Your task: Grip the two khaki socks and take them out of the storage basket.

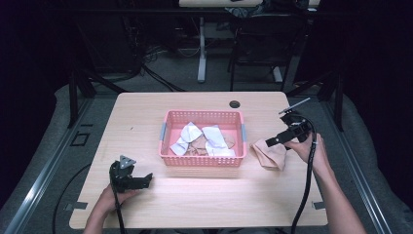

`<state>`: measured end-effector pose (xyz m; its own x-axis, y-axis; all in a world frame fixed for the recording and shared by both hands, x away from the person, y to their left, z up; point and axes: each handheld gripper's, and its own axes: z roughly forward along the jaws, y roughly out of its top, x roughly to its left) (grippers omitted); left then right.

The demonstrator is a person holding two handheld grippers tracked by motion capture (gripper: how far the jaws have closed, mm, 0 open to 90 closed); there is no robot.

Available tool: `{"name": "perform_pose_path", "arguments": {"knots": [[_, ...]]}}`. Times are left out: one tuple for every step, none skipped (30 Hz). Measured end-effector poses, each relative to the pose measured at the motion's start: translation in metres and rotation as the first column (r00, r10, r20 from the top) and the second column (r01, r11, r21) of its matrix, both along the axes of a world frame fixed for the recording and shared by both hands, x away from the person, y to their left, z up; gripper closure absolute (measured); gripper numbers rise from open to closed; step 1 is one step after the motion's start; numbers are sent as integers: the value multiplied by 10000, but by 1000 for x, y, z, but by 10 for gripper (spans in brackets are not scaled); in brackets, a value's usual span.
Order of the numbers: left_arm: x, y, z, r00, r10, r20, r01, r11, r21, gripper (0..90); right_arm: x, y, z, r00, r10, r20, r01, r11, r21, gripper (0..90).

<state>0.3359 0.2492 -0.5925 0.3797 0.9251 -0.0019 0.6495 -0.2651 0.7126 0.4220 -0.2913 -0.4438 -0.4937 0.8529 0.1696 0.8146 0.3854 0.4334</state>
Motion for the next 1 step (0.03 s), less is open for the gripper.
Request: {"name": "perform_pose_path", "arguments": {"knots": [[0, 0, 0, 10000, -18, -2, 18, 10000, 14, 3, -1, 0, 1, 9999, -66, 143, 65, 10000, 61, 57]]}}
